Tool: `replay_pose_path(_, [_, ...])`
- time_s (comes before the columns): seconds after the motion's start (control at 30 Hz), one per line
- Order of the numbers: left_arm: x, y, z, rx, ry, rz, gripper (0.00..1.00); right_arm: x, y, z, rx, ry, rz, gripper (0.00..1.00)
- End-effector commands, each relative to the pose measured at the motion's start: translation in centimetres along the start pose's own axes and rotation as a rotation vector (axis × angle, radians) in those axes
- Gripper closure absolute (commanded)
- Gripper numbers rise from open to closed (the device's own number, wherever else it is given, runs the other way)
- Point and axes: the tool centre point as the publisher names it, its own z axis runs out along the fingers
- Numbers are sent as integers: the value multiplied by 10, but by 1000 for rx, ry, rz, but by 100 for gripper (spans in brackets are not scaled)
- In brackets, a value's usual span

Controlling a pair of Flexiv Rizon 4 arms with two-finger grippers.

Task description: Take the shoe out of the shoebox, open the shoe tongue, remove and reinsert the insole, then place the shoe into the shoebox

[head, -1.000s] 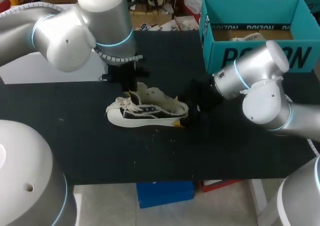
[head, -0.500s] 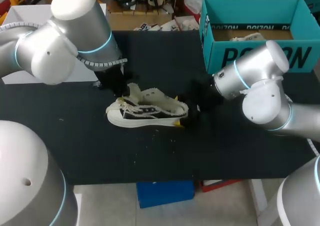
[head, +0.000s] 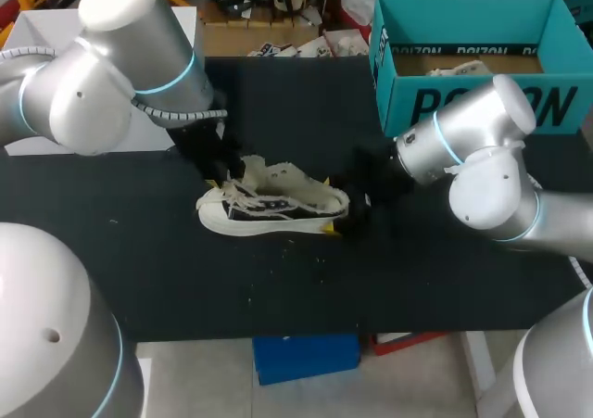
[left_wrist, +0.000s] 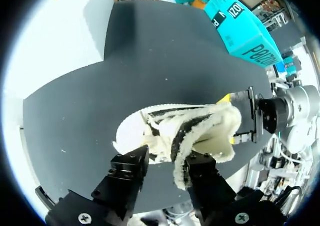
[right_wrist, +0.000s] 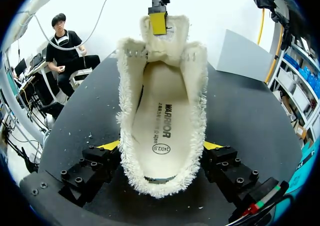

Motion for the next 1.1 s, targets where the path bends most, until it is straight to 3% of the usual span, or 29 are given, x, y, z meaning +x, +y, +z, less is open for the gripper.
replay_pose_path(0.03, [7,0,-15,-74,101,344,0,0,0,2,3,-2,1,100])
replay_pose_path(0.13, [19,2,-31,-160,149,593,0,0,0,2,3,-2,1,100])
replay_pose_path(0.23, [30,0,-43,-267,187,803,24,0,0,2,3,-2,1,100])
replay_pose_path(0.33, [42,-5,-52,-370,219,987,59,0,0,2,3,-2,1,100])
replay_pose_path(0.37, [46,-8,-55,-416,235,1042,90,0,0,2,3,-2,1,100])
replay_pose_path(0.4, [50,-10,-56,-456,241,1094,100,0,0,2,3,-2,1,100])
replay_pose_path(0.6, [69,-18,-48,-658,267,1373,100,0,0,2,3,-2,1,100])
replay_pose_path(0.7, [75,-18,-35,-721,224,1463,100,0,0,2,3,-2,1,100])
replay_pose_path(0.77, [78,-18,-28,-720,222,1490,100,0,0,2,3,-2,1,100])
replay_pose_path(0.8, [81,-18,-25,-681,217,1481,100,0,0,2,3,-2,1,100])
replay_pose_path(1.1, [81,-18,-25,-681,217,1481,100,0,0,2,3,-2,1,100])
